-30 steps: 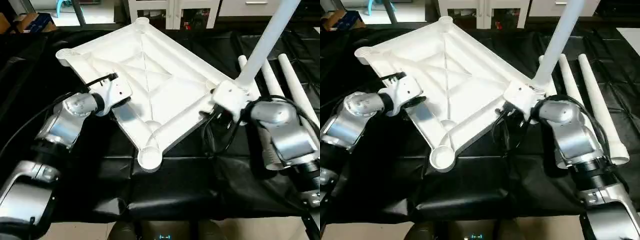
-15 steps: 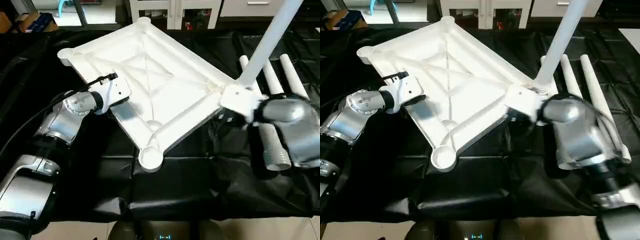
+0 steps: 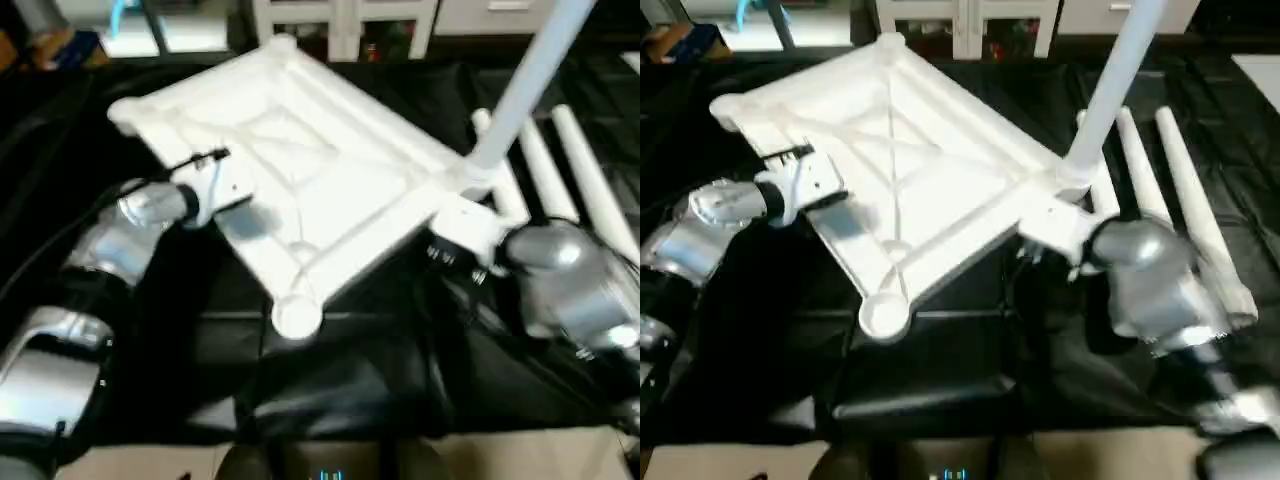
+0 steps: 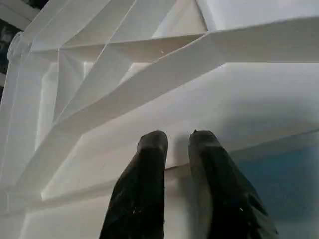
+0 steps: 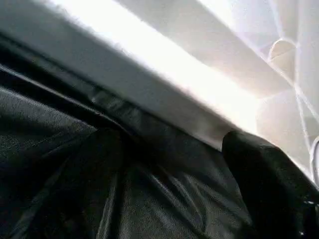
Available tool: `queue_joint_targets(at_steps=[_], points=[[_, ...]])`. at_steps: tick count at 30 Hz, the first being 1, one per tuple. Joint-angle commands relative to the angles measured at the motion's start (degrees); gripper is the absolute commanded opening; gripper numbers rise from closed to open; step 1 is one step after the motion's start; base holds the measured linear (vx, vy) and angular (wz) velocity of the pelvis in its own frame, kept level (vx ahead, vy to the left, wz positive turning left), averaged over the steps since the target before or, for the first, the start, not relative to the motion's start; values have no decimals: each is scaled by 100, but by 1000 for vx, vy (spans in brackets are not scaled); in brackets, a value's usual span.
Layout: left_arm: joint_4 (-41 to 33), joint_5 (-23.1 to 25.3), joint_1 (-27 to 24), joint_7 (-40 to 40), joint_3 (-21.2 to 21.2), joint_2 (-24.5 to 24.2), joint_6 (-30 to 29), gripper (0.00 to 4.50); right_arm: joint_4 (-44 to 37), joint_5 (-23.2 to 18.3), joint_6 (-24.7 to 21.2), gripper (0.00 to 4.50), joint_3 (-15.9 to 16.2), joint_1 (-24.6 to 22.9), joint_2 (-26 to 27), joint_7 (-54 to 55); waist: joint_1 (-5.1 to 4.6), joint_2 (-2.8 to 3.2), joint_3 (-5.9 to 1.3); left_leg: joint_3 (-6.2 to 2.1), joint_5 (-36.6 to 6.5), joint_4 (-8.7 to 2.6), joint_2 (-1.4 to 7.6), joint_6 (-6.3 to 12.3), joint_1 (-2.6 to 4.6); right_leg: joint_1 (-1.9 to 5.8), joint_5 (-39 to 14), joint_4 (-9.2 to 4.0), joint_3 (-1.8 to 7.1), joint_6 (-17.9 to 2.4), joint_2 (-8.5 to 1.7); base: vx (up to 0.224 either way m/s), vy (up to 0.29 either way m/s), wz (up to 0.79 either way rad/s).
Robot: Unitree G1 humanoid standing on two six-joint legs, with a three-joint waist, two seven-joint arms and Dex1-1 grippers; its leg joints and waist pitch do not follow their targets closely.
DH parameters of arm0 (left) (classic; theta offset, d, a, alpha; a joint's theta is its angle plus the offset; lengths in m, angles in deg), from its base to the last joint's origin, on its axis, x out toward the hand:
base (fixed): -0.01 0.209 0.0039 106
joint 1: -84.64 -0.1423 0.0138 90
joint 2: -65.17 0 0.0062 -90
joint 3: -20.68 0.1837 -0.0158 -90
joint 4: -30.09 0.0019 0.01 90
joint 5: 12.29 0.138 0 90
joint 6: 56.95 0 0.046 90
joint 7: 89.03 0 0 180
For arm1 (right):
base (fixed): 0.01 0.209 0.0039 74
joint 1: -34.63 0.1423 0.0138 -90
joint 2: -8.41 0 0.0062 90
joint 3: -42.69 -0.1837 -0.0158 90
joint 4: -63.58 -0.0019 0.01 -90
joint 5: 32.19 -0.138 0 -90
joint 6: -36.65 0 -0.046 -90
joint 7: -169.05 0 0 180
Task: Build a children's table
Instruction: Rotate table base
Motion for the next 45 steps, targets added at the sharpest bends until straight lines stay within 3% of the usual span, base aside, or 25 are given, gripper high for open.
queue_joint_targets(at_steps=[1,2,3,5,7,11,12,13,16,17,19,21,22,24,27,28,29,31,32,33,35,36,40,43,45], points=[[94,143,-213,266,158,-138,-77,97,497,169,231,369,98,78,158,365,17,-7,-457,-112,-1573,-480,141,60,166,339,-1161,-323,139,-1357,-160,0,0,0],[62,153,-276,360,172,-224,-103,97,779,178,367,369,77,210,334,570,9,20,-470,-125,-1602,-482,133,34,159,361,-1211,-310,128,-1346,-158,0,0,0],[42,159,-317,423,181,-281,-121,97,966,181,456,369,58,300,454,708,-37,-7,-437,-150,-1722,-513,120,-20,96,396,-1414,-318,113,-1272,-166,0,0,0],[-16,197,-430,541,208,-425,-152,97,1355,87,604,369,-48,524,731,981,-49,-8,-438,-154,-1960,-522,127,-87,158,354,-1755,-363,123,-1145,-180,0,0,0],[-148,203,-623,713,213,-608,-266,97,1923,-8,866,369,-164,849,1066,1354,-117,-18,-415,-184,-2160,-548,123,-162,136,358,-2145,-378,119,-1048,-197,0,0,0],[-504,132,-1011,988,151,-895,-504,97,2857,22,1449,369,-212,1383,1455,1869,-230,-15,-402,-218,-2192,-566,134,-228,118,341,-2398,-373,122,-1034,-224,0,0,0],[-600,103,-1123,980,93,-977,-552,97,3043,-13,1575,369,-243,1524,1575,1911,-231,-4,-404,-204,-2167,-560,136,-217,154,325,-2355,-389,129,-1040,-216,0,0,0],[-645,95,-1171,968,70,-1015,-563,97,3132,-43,1635,369,-275,1588,1638,1924,-238,-47,-411,-172,-2078,-544,132,-157,188,311,-2168,-389,144,-1106,-192,0,0,0],[-727,48,-1322,767,-94,-1108,-630,97,3308,-213,1813,369,-331,1748,1859,1701,-242,-78,-421,-141,-1723,-529,115,29,174,373,-1776,-355,158,-1253,-188,0,0,0],[-720,51,-1359,578,-181,-1130,-629,97,3366,-282,1885,369,-332,1798,1946,1568,-229,-77,-430,-127,-1649,-523,114,57,194,364,-1719,-357,158,-1258,-177,0,0,0],[-758,31,-1389,520,-232,-1137,-690,97,3483,-286,1979,369,-318,1853,1983,1553,-234,-57,-462,-89,-1319,-491,116,180,231,361,-1181,-306,162,-1473,-146,0,0,0],[-946,28,-1552,502,-357,-1243,-953,97,3957,-426,2369,369,-332,2053,2205,1280,-234,-43,-480,-80,-1068,-477,125,284,226,384,-821,-264,158,-1632,-138,0,0,0],[-946,28,-1552,502,-357,-1243,-953,97,3957,-426,2369,369,-332,2053,2205,1280,-244,-8,-493,-79,-1019,-462,135,306,225,383,-698,-235,161,-1713,-160,0,0,0],[-1103,-21,-1708,534,-454,-1286,-1153,97,4305,-468,2512,369,-388,2209,2449,1197,-259,-14,-478,-72,-882,-459,142,390,204,411,-537,-219,157,-1812,-140,0,0,0],[-1460,-195,-1944,683,-561,-1263,-1412,97,4544,-446,2570,369,-388,2295,2667,1220,-257,-10,-449,-51,-928,-467,161,341,228,394,-709,-240,166,-1832,-123,0,0,0],[-1755,-347,-2116,821,-609,-1219,-1623,97,4646,-455,2593,369,-416,2332,2781,1320,-259,-57,-456,-38,-945,-467,167,330,238,392,-741,-248,172,-1828,-120,0,0,0],[-1951,-453,-2230,928,-633,-1190,-1757,97,4708,-456,2613,369,-439,2363,2838,1412,-255,-29,-446,-47,-973,-478,182,293,240,393,-863,-247,178,-1834,-137,0,0,0],[-2330,-632,-2426,1109,-643,-1155,-1985,97,4845,-481,2684,369,-504,2444,2911,1596,-247,-81,-427,-33,-1025,-491,185,256,273,358,-1066,-279,189,-1798,-116,0,0,0],[-2330,-632,-2426,1109,-643,-1155,-1985,97,4845,-481,2684,369,-504,2444,2911,1596,-240,-64,-424,-35,-1033,-489,188,237,276,357,-1088,-267,193,-1793,-124,0,0,0],[-2563,-746,-2534,1199,-646,-1131,-2086,97,4921,-497,2739,369,-546,2500,2940,1722,-234,-48,-416,-25,-1106,-494,189,214,302,335,-1159,-287,197,-1764,-116,0,0,0],[-3116,-1029,-2743,1311,-687,-986,-2299,97,5138,-571,2848,369,-732,2670,2989,2038,-247,-103,-393,-31,-1229,-516,189,165,279,344,-1301,-300,200,-1735,-120,0,0,0],[-3286,-1107,-2795,1313,-702,-917,-2354,97,5205,-598,2882,369,-803,2729,3000,2146,-242,-88,-397,-28,-1323,-515,185,128,306,329,-1450,-311,204,-1686,-121,0,0,0],[-3509,-1265,-2634,985,-792,-471,-2441,97,5391,-671,2908,369,-1038,2862,2999,2465,-233,-78,-404,-5,-1360,-510,176,96,332,304,-1352,-306,201,-1642,-85,0,0,0],[-3409,-1299,-2351,682,-911,-189,-2327,97,5433,-707,2986,369,-1108,2850,2961,2550,-192,-47,-422,13,-1237,-485,148,125,336,318,-1023,-282,191,-1659,-63,0,0,0],[-3344,-1325,-2201,517,-1012,-82,-2216,97,5445,-710,3041,369,-1133,2837,2932,2592,-161,-59,-437,17,-1118,-475,146,185,327,329,-800,-257,189,-1716,-59,0,0,0]])
